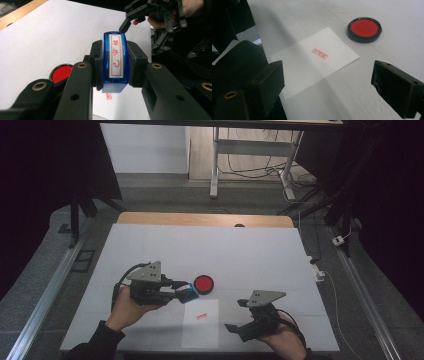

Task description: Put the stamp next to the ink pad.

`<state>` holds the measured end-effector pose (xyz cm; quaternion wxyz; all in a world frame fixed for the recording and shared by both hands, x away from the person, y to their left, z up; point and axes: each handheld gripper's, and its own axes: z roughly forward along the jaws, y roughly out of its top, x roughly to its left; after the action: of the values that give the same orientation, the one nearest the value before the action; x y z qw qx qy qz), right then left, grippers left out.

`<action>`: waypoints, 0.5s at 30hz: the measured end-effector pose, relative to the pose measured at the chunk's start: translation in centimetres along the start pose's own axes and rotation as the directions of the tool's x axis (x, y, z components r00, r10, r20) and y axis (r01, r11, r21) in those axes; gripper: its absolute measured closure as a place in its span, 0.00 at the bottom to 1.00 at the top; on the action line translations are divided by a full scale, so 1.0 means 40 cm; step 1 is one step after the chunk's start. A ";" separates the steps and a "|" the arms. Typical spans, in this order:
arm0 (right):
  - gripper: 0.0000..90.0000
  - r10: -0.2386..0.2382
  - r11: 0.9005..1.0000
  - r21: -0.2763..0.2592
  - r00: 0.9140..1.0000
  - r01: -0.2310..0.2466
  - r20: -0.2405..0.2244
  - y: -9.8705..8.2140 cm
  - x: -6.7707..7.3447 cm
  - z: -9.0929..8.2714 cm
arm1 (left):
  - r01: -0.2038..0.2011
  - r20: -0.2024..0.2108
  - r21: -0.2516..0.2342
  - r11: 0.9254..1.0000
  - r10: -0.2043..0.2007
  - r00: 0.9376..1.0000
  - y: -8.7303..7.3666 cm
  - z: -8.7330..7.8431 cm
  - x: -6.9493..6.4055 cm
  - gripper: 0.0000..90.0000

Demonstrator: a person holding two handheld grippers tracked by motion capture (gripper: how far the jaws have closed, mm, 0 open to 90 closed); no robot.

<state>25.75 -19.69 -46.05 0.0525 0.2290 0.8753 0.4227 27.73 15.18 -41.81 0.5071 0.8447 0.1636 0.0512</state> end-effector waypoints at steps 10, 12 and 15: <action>0.06 0.039 0.999 -0.002 0.997 -0.039 0.062 -0.024 -0.016 -0.034 | 0.024 -0.047 0.019 1.000 -0.023 0.999 -0.010 -0.006 0.015 0.78; 0.03 0.048 0.999 0.004 0.996 -0.049 0.078 -0.031 -0.019 -0.039 | 0.033 -0.055 0.022 0.999 -0.031 0.998 -0.012 -0.006 0.019 0.78; 0.01 0.054 0.998 0.019 0.992 -0.057 0.111 -0.042 -0.023 -0.049 | 0.040 -0.074 0.032 0.999 -0.037 0.997 -0.016 -0.008 0.025 0.78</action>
<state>25.39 -22.42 -46.18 0.0863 0.2768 0.8690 0.4009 28.45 16.05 -42.30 0.4872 0.8474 0.1993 0.0695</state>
